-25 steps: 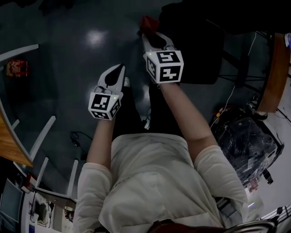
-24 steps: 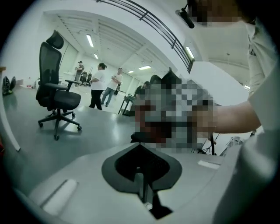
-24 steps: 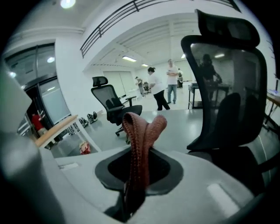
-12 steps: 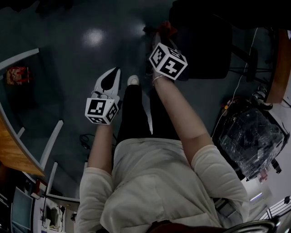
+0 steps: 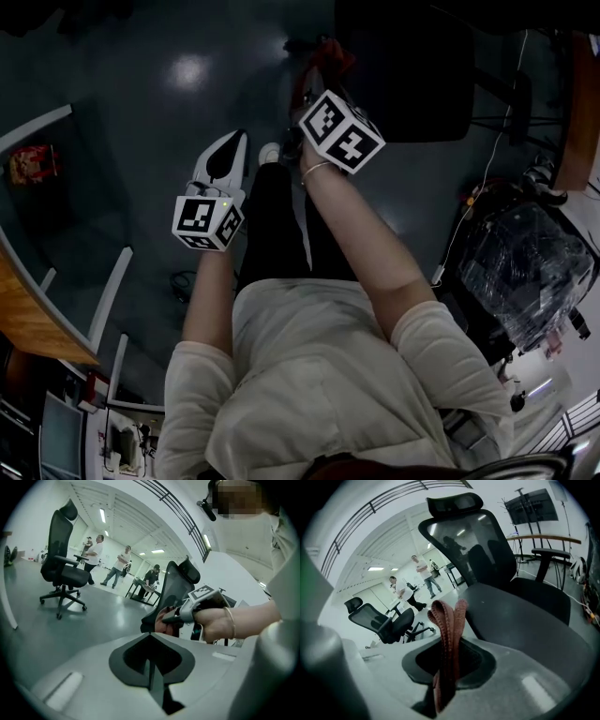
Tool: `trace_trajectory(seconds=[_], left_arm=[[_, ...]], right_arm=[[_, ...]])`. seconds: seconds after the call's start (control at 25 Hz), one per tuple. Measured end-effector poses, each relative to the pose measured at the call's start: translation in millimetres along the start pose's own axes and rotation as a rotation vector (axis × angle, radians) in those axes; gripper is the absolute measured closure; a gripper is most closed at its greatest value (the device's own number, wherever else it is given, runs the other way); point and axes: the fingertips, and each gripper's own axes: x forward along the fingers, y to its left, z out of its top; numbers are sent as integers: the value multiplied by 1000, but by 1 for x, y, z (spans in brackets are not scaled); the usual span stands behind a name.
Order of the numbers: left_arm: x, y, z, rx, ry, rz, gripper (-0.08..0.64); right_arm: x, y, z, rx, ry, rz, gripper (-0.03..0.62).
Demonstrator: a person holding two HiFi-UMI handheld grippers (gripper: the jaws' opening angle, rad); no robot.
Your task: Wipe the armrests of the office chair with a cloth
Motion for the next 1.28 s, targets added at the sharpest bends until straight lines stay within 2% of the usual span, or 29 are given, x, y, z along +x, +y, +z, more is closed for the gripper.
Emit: trace_trajectory(seconds=[0.32,0.56,0.72,0.84,1.08,1.28], left_arm=[[7,-43,-16,4,-3,-39,543],[5,-74,-33,16,8,-45,543],[6,-88,-37,22,-1,-37,543],[6,-97,-38,24,-11,-28,543],[10,-128,-43,13,-32,-23,543],[14,-152,-54,0,-44,-14,543]], right_arm=[[-46,-18,-35,-50,68,71,552],[-75,-35,-59,-152,118,136,552],[-92,-61,-72,-156,157,124,552],[-99,-82,-73,-176,182,123,549],[-114,-100,-69,-299,198,198,546],[-121,-135,-52,-350,206,182,548]])
